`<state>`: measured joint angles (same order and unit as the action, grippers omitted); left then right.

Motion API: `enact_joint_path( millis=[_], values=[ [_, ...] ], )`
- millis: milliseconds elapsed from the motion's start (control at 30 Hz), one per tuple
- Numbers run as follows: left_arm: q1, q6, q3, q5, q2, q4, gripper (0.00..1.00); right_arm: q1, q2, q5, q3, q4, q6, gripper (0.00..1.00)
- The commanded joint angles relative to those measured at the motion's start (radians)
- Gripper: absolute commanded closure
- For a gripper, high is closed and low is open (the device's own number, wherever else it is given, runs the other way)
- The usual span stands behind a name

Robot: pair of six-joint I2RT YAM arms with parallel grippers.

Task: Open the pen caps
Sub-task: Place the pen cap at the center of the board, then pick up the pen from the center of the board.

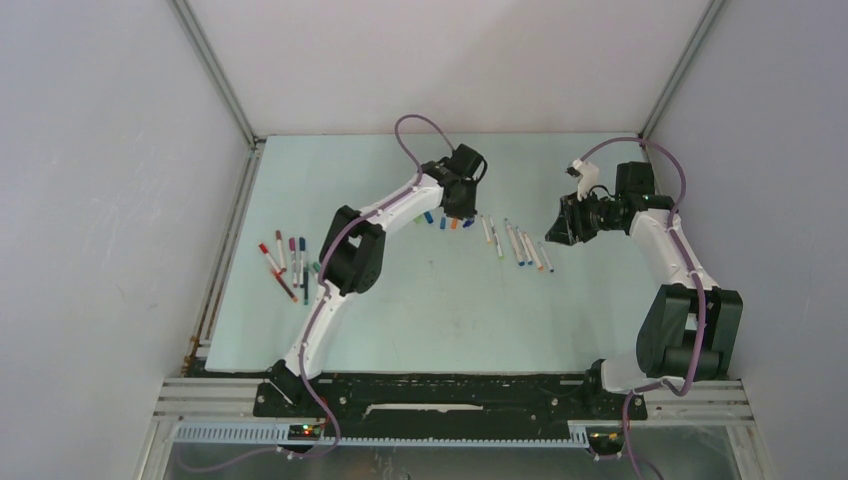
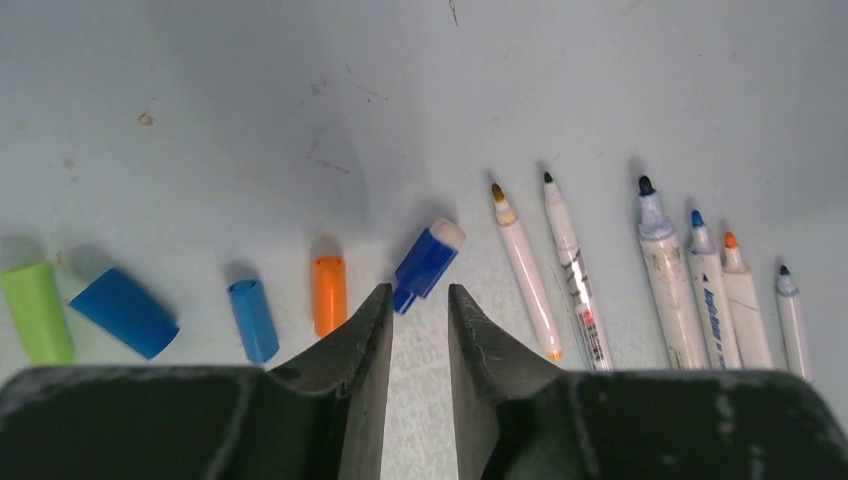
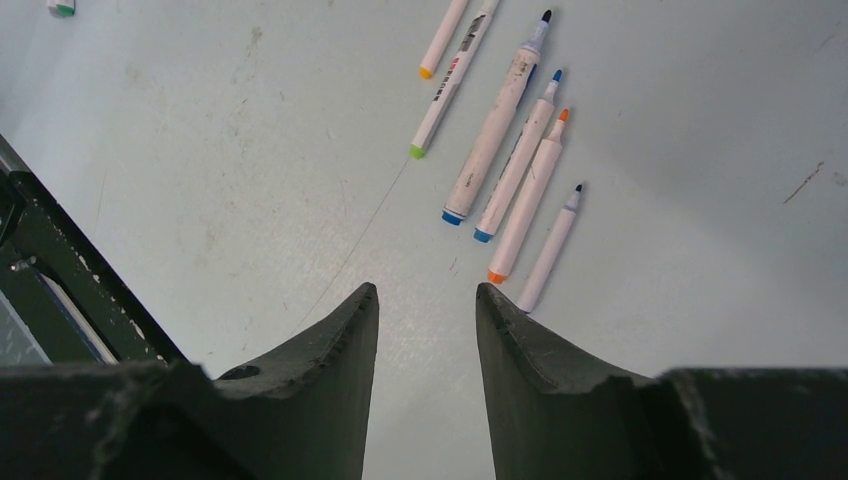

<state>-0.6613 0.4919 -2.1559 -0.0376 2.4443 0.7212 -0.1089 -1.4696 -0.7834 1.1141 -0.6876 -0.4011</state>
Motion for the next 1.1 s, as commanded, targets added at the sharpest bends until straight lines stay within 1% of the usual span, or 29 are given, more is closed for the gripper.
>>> enact_joint_path(
  millis=[0,100,200,367,467,533,600,633,733,867,967,1067],
  values=[
    [0.004,-0.041,0.086,0.002,-0.213,-0.1,0.69,-0.006,0.034,-0.029,0.001,-0.015,-0.017,0.57],
    [0.001,-0.069,0.286,-0.018,-0.41,-0.234,0.65,-0.008,0.039,-0.036,0.002,-0.021,-0.023,0.57],
    [0.001,-0.1,0.517,-0.046,-0.602,-0.363,0.61,-0.011,0.046,-0.052,0.002,-0.027,-0.035,0.57],
    [0.002,-0.091,0.926,-0.16,-0.898,-0.509,0.58,-0.011,0.064,-0.094,0.002,-0.054,-0.077,0.56],
    [0.003,-0.068,1.107,-0.264,-1.07,-0.54,0.56,-0.011,0.066,-0.107,0.002,-0.063,-0.088,0.56],
    [0.005,-0.052,1.202,-0.337,-1.15,-0.535,0.54,-0.011,0.066,-0.113,0.002,-0.066,-0.095,0.56],
    [0.008,-0.029,1.29,-0.412,-1.255,-0.523,0.49,-0.011,0.066,-0.118,0.001,-0.068,-0.097,0.56],
    [0.016,-0.014,1.329,-0.44,-1.296,-0.517,0.45,-0.011,0.065,-0.121,0.002,-0.069,-0.097,0.56],
    [0.073,0.056,1.448,-0.456,-1.402,-0.514,0.38,-0.011,0.065,-0.122,0.001,-0.072,-0.1,0.56],
    [0.215,0.184,1.594,-0.352,-1.487,-0.548,0.36,-0.011,0.062,-0.124,0.001,-0.073,-0.1,0.56],
    [0.315,0.252,1.649,-0.262,-1.478,-0.551,0.36,-0.011,0.063,-0.125,-0.001,-0.071,-0.099,0.56],
    [0.383,0.275,1.643,-0.214,-1.415,-0.515,0.36,-0.011,0.067,-0.123,-0.007,-0.067,-0.099,0.56]
  ],
)
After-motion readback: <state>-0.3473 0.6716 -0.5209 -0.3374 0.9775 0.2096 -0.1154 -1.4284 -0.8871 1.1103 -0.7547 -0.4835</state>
